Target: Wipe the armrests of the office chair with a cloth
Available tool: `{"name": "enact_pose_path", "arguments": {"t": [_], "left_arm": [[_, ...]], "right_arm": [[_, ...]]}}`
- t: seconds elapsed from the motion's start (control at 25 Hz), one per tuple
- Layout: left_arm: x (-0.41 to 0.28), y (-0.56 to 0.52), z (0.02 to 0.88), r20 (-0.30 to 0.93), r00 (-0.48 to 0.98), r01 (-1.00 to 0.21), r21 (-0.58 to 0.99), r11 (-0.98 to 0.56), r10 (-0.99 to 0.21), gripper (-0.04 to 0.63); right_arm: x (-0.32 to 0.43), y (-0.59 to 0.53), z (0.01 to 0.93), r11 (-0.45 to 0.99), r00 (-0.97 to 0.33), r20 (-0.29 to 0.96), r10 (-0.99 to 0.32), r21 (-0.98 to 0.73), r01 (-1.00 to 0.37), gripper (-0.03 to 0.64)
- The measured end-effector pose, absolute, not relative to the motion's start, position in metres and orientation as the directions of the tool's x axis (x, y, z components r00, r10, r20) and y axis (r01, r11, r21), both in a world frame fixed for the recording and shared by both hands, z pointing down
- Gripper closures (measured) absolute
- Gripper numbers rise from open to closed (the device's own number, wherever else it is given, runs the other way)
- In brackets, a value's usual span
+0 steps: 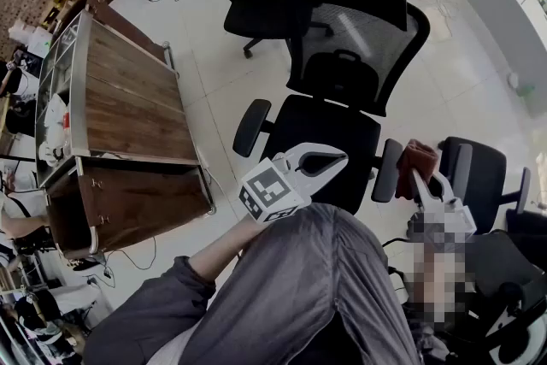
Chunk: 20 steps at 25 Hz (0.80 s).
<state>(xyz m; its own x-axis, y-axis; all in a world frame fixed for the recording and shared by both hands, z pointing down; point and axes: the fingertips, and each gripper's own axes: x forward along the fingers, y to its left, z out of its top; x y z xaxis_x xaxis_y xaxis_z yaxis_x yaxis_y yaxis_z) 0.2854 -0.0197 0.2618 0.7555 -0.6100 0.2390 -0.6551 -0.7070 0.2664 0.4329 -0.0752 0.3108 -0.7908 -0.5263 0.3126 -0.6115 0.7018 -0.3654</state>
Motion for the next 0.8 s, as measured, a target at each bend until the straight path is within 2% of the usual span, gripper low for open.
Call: {"name": "enact_pose_path", "arguments": {"t": [0.8], "left_arm": [[0.288, -0.033, 0.269, 0.260, 0.741, -0.671, 0.271, -0.690, -0.619, 0.580]], "right_arm": [[0.430, -0.097, 0.324, 0.711, -0.803, 0.320, -0.503, -0.375, -0.595, 0.552]]}}
